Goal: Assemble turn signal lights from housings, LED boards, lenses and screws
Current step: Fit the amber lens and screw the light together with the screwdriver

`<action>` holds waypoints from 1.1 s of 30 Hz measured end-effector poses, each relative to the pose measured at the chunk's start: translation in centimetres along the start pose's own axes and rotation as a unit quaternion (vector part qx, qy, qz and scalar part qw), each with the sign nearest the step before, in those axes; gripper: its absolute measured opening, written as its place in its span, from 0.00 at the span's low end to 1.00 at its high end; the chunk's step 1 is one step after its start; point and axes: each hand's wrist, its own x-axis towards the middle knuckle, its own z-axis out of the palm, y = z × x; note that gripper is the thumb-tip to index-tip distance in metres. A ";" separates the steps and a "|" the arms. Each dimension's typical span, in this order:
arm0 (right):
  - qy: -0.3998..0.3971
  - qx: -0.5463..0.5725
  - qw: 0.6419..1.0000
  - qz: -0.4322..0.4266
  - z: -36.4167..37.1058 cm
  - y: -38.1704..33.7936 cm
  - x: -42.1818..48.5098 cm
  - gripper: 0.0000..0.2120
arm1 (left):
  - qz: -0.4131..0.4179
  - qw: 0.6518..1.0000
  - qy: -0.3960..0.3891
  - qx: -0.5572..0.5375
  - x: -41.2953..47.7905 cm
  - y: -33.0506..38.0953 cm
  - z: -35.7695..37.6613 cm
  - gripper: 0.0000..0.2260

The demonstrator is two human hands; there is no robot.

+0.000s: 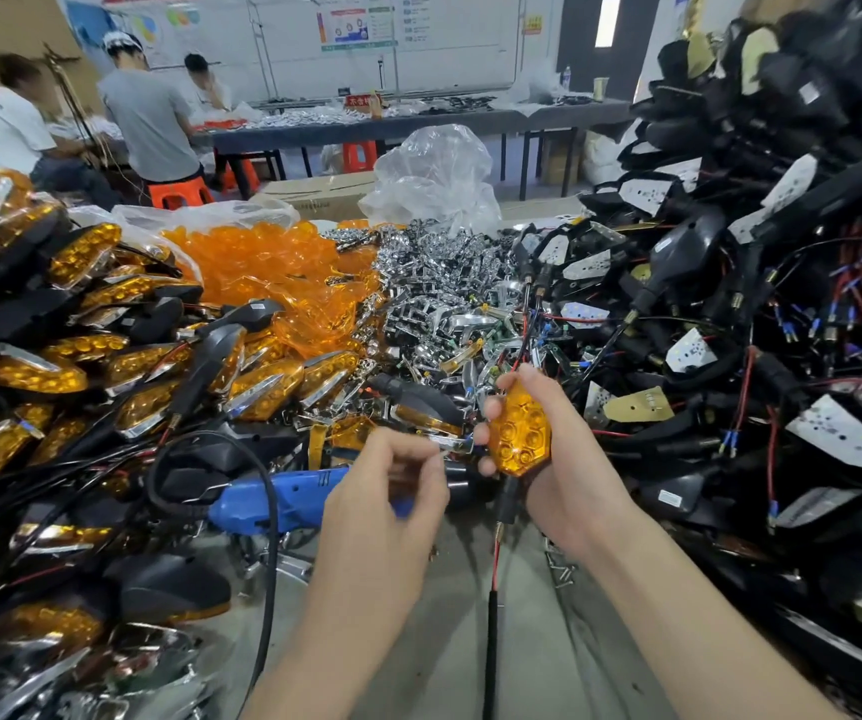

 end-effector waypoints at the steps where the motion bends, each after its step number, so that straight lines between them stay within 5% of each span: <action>1: -0.006 0.000 1.000 0.000 0.0 0.1 0.0 0.14 | 0.006 1.000 0.009 -0.017 0.8 0.2 0.4 0.04; 7: -0.016 0.019 1.000 0.008 -0.1 0.8 0.5 0.17 | 0.010 0.995 0.042 -0.095 2.1 0.0 3.0 0.09; 26: -0.002 0.028 1.000 0.010 -0.6 0.9 0.5 0.16 | 0.045 0.996 -0.005 -0.074 1.2 -0.5 2.0 0.06; 33: 0.025 0.035 0.998 -0.044 -0.8 -0.4 0.5 0.13 | 0.135 0.968 -0.189 0.091 0.2 -0.4 1.2 0.05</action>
